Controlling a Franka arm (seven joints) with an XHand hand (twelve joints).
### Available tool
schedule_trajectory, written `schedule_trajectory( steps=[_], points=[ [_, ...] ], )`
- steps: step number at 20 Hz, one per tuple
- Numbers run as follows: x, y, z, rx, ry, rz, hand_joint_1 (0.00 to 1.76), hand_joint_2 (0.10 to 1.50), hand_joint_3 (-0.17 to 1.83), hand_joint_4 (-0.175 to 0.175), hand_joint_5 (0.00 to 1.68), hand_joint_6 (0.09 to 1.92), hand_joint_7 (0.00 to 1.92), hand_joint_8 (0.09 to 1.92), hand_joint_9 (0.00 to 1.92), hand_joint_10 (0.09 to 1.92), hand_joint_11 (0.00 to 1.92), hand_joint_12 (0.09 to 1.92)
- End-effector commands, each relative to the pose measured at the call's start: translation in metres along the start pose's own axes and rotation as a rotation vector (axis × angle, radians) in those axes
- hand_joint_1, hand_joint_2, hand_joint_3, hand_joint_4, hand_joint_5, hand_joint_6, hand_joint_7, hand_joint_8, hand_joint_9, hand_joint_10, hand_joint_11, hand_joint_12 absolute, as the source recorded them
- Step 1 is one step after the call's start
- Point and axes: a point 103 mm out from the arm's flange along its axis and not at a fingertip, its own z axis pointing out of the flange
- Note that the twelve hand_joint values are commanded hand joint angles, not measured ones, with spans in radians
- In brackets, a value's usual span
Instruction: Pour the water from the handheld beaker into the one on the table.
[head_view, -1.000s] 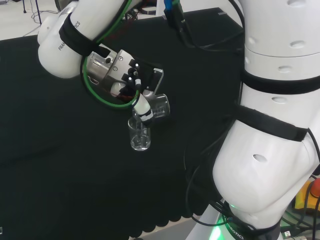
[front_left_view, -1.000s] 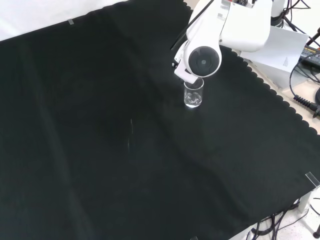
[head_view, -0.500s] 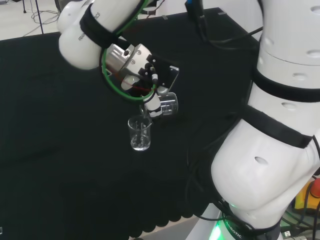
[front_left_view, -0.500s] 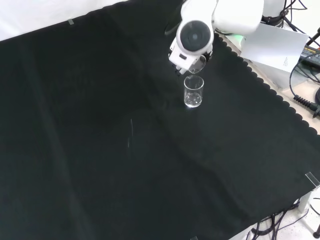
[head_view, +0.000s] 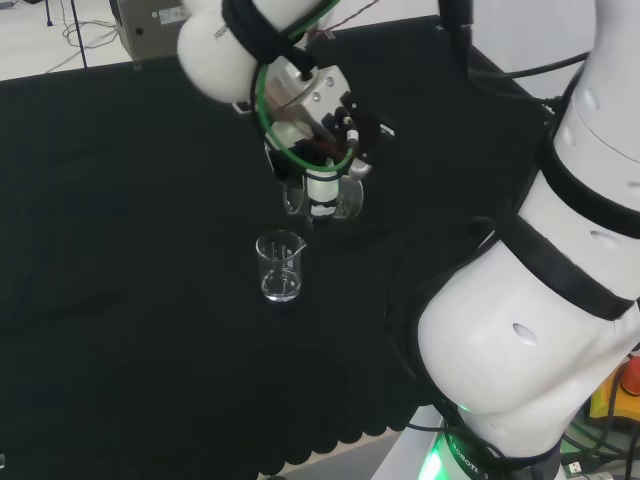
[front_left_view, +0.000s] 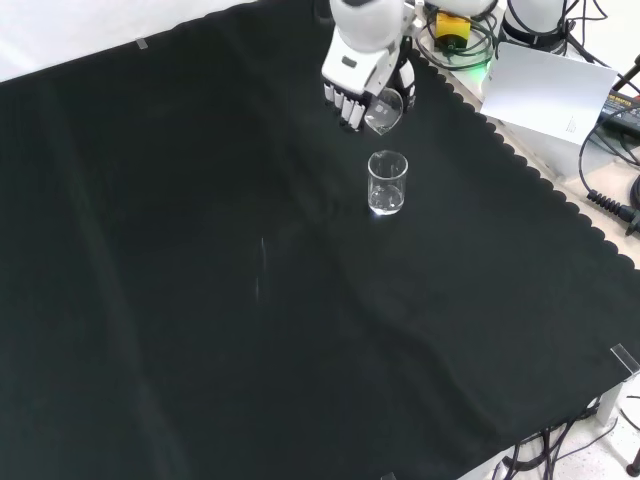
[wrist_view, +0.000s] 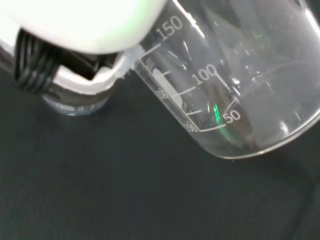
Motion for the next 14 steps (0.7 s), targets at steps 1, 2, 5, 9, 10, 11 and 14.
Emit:
schedule_trajectory(
  steps=[1, 2, 5, 9, 10, 11, 14],
  points=[
    [-0.019, -0.005, 0.005, -0.131, 0.103, 0.002, 1.31, 0.46, 1.13, -0.175, 1.17, 1.08, 1.23, 1.06, 1.56, 0.89, 1.31, 1.01],
    [-0.021, -0.005, 0.005, -0.145, 0.115, 0.000, 1.31, 0.46, 1.13, -0.175, 1.17, 1.08, 1.23, 1.06, 1.56, 0.89, 1.31, 1.01],
    [-0.026, -0.004, 0.005, -0.179, 0.140, -0.003, 1.31, 0.46, 1.13, -0.175, 1.17, 1.09, 1.23, 1.06, 1.56, 0.89, 1.31, 1.00],
    [-0.034, -0.005, 0.007, -0.221, 0.171, -0.012, 1.30, 0.46, 1.13, -0.175, 1.17, 1.09, 1.22, 1.06, 1.55, 0.89, 1.31, 1.00],
    [-0.036, -0.006, 0.007, -0.233, 0.176, -0.012, 1.30, 0.46, 1.13, -0.175, 1.17, 1.09, 1.22, 1.06, 1.55, 0.89, 1.31, 1.00],
    [-0.039, -0.007, 0.008, -0.245, 0.182, -0.014, 1.30, 0.46, 1.13, -0.175, 1.17, 1.09, 1.22, 1.07, 1.55, 0.89, 1.31, 1.00],
    [-0.044, -0.007, 0.008, -0.285, 0.206, -0.017, 1.30, 0.46, 1.12, -0.175, 1.16, 1.09, 1.22, 1.07, 1.55, 0.89, 1.31, 1.00]
  ],
)
